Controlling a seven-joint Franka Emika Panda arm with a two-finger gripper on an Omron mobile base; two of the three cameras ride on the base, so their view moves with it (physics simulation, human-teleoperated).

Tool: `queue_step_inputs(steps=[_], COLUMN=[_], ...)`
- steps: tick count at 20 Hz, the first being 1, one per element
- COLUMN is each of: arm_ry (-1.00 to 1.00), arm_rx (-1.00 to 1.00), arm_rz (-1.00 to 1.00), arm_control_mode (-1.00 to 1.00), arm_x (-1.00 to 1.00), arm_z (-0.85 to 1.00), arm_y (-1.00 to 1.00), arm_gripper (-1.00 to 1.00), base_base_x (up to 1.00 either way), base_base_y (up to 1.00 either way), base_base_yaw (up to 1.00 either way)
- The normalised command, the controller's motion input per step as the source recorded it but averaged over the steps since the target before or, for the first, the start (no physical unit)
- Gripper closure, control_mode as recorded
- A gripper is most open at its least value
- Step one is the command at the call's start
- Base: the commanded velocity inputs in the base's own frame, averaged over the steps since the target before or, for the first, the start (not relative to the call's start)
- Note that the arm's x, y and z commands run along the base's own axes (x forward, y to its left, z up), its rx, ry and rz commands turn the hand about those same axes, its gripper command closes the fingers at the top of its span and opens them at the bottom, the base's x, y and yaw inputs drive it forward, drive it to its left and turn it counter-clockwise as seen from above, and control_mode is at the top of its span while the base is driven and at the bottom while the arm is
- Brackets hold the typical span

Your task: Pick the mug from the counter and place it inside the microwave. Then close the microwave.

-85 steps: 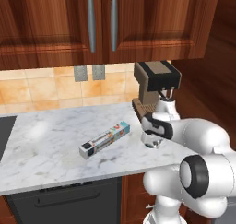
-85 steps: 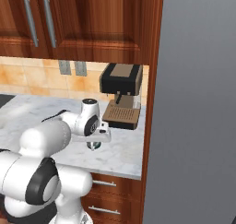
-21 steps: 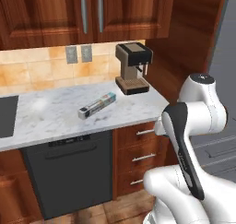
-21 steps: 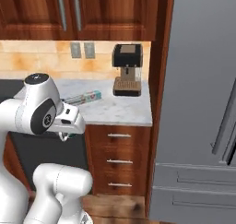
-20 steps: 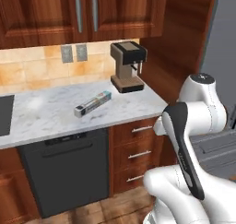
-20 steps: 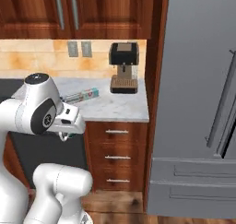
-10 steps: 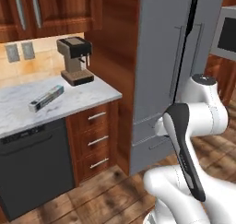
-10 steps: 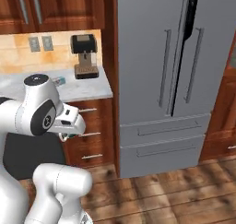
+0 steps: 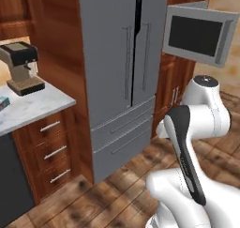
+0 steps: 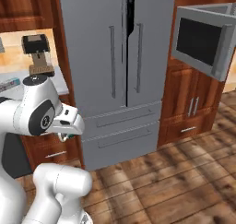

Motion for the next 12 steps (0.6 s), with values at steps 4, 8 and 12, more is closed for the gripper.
queue_step_inputs(steps=[4,8,12], arm_ry=[0.0,0.0,0.0], arm_rx=[0.0,0.0,0.0], arm_rz=[0.0,0.0,0.0], arm_control_mode=[1.0,1.0,1.0], arm_x=[0.0,0.0,0.0], arm_z=[0.0,0.0,0.0], arm_y=[0.0,0.0,0.0], arm_gripper=[1.0,1.0,1.0], base_base_x=[0.17,0.18,0.44], base_base_y=[-1.0,-1.0,-1.0], base_base_yaw=[-0.25,-0.22,-0.14])
